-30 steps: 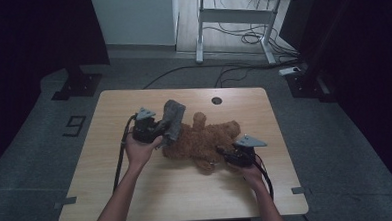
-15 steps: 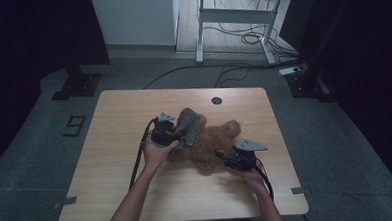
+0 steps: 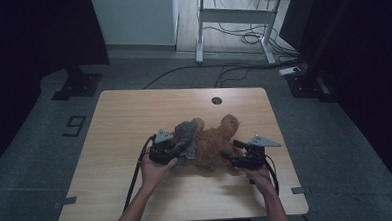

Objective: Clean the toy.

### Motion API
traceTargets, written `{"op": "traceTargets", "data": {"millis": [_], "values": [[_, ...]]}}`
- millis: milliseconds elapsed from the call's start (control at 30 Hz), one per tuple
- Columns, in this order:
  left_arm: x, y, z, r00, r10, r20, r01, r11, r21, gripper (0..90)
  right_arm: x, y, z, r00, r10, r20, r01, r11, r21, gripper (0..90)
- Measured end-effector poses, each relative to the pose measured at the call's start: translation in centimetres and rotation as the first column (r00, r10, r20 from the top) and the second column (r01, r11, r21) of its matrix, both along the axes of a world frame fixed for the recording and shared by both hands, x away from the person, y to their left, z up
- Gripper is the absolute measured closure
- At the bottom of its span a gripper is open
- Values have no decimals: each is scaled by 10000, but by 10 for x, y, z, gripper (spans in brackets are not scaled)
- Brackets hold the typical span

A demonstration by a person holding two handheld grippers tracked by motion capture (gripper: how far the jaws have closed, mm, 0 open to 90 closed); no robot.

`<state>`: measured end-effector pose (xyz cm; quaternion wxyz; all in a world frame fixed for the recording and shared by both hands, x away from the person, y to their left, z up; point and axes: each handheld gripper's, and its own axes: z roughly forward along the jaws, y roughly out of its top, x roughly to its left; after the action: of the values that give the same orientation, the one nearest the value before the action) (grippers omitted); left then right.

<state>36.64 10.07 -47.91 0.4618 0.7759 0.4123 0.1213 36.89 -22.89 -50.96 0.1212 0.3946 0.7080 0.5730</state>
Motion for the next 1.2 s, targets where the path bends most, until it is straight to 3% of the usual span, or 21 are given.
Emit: {"op": "traceTargets", "data": {"millis": [133, 200, 267, 367, 567, 633, 800, 967, 1033, 1067, 1200], "values": [[-7, 4, -2, 10000, -21, 24, 21, 10000, -94, 784, 12, 14, 2, 9994, 159, -317, -160, 9999, -28, 160], [-7, 4, -2, 10000, -12, 36, 12, 9999, -119, 783, 14, 18, 0, 9996, 139, -266, -140, 9999, -44, 161], [-6, 4, -2, 10000, -26, 25, 27, 9999, -135, 784, 15, 19, -2, 9992, 184, -362, -182, 9998, 76, 207], [-7, 3, -2, 10000, -48, 29, 48, 9999, -103, 784, 12, 16, -5, 9981, 472, -387, -467, 9988, 136, 371], [-13, 4, -3, 9999, -110, 73, 111, 9997, -215, 782, 2, 16, -6, 9964, 647, -541, -676, 9962, -551, 507], [-17, 6, -1, 9999, -93, 128, 97, 9995, -305, 779, -3, 18, -7, 9974, 619, -370, -647, 9946, -806, 525], [-18, 18, 19, 9999, -15, 131, 24, 9979, -651, 755, -14, 18, -12, 9970, 756, -140, -766, 9917, -1034, 547], [-8, 26, 54, 9959, 607, 667, -565, 9964, -634, 754, -21, 18, -15, 9966, 828, 14, -821, 9896, -1179, 550], [0, 26, 61, 9957, 756, 540, -726, 9958, -556, 754, -23, 17, -15, 9963, 859, 71, -844, 9887, -1236, 549], [6, 21, 61, 9973, 683, 274, -674, 9972, -323, 754, -23, 17, -16, 9962, 861, 99, -842, 9885, -1255, 548], [17, -8, 45, 9991, 181, -390, -166, 9991, 387, 755, -24, 19, -16, 9961, 859, 203, -827, 9887, -1254, 545]]}}
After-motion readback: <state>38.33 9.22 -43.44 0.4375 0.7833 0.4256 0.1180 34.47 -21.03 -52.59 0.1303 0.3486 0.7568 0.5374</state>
